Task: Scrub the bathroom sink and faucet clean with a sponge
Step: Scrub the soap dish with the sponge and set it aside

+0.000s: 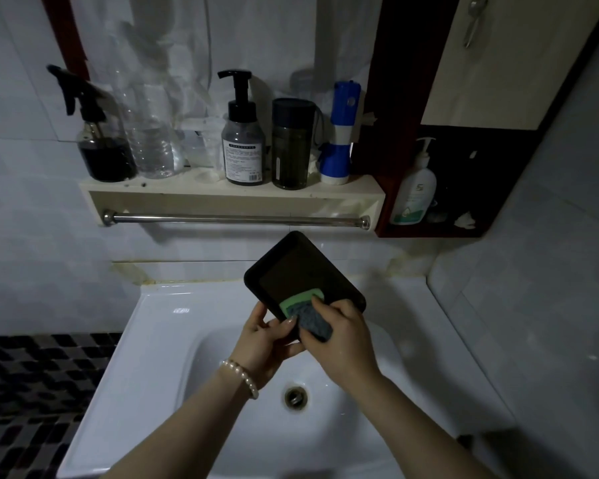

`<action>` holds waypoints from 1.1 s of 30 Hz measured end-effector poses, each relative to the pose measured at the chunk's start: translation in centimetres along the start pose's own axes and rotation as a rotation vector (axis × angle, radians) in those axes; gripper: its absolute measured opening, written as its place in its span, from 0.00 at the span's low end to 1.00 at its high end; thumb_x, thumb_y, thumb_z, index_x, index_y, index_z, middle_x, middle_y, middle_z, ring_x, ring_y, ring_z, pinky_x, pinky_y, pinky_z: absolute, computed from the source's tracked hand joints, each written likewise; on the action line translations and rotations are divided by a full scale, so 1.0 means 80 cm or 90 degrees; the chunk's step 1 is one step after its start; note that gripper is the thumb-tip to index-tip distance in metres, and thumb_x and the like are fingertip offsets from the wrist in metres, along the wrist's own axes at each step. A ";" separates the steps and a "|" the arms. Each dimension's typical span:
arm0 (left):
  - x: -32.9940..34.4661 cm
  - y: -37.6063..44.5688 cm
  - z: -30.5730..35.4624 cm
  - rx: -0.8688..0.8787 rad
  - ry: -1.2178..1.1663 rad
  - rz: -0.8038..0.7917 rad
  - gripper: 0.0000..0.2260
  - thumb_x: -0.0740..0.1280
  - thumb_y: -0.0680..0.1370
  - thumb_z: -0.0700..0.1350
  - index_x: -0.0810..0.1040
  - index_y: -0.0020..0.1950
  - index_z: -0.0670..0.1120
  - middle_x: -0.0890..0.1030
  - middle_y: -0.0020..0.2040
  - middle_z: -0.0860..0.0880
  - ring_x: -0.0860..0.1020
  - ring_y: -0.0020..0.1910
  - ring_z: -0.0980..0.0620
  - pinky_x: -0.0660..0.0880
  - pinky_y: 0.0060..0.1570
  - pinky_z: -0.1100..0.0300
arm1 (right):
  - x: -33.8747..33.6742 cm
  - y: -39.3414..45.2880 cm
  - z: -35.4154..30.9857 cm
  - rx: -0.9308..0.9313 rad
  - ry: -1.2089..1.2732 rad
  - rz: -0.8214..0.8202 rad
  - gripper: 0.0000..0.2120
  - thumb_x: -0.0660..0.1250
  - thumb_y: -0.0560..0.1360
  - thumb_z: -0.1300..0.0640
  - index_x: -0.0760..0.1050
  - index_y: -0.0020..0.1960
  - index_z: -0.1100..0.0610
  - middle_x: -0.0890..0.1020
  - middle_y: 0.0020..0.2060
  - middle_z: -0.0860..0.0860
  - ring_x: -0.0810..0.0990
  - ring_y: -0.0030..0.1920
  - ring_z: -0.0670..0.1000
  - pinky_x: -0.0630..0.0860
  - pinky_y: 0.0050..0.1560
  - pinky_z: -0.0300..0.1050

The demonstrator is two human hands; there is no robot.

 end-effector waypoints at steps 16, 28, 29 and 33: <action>0.014 0.017 -0.018 -0.058 -0.085 -0.021 0.24 0.64 0.70 0.31 0.72 0.64 0.48 0.81 0.56 0.38 0.79 0.55 0.34 0.79 0.43 0.45 | -0.070 0.046 0.041 -0.067 0.109 0.185 0.26 0.75 0.67 0.62 0.76 0.63 0.54 0.74 0.49 0.54 0.76 0.48 0.52 0.76 0.46 0.40; 0.071 0.035 -0.047 -0.097 -0.076 -0.102 0.27 0.65 0.70 0.29 0.70 0.67 0.47 0.79 0.57 0.37 0.79 0.53 0.35 0.79 0.43 0.43 | -0.124 0.068 0.036 -0.147 -0.185 0.119 0.27 0.75 0.65 0.51 0.76 0.63 0.56 0.72 0.47 0.57 0.72 0.47 0.59 0.71 0.47 0.49; 0.075 0.035 -0.048 -0.091 -0.052 -0.098 0.27 0.64 0.70 0.29 0.70 0.67 0.48 0.80 0.56 0.37 0.80 0.53 0.35 0.79 0.45 0.42 | -0.119 0.072 0.032 -0.122 -0.190 0.113 0.26 0.73 0.67 0.50 0.76 0.63 0.55 0.72 0.47 0.58 0.72 0.48 0.59 0.71 0.49 0.50; 0.086 0.036 -0.046 -0.058 0.044 -0.069 0.28 0.66 0.69 0.30 0.71 0.66 0.49 0.82 0.48 0.39 0.81 0.50 0.39 0.79 0.45 0.45 | -0.095 0.076 0.019 -0.106 -0.117 0.072 0.26 0.70 0.70 0.49 0.74 0.66 0.54 0.71 0.52 0.57 0.70 0.52 0.58 0.71 0.54 0.48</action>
Point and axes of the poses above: each hand's wrist, its own y-axis towards the middle knuckle, its own x-axis out of the palm, z = x × y, the point moved 1 cm from there along y, towards the middle knuckle
